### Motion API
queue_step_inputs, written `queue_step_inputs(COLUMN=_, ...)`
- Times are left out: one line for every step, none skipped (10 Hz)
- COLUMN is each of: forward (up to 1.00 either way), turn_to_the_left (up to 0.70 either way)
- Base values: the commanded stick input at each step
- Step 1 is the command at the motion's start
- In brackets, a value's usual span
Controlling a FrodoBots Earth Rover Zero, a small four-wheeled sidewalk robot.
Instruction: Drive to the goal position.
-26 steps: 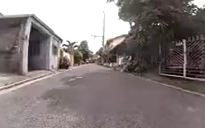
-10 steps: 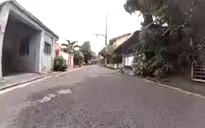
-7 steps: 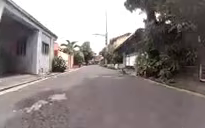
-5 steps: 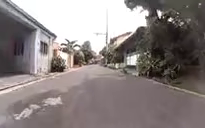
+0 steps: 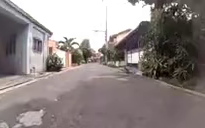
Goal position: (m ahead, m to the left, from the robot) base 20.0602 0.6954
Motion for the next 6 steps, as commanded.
queue_step_inputs(forward=1.00, turn_to_the_left=0.00)
queue_step_inputs(forward=1.00, turn_to_the_left=0.00)
queue_step_inputs(forward=1.00, turn_to_the_left=0.00)
queue_step_inputs(forward=1.00, turn_to_the_left=0.00)
queue_step_inputs(forward=1.00, turn_to_the_left=0.00)
queue_step_inputs(forward=1.00, turn_to_the_left=0.00)
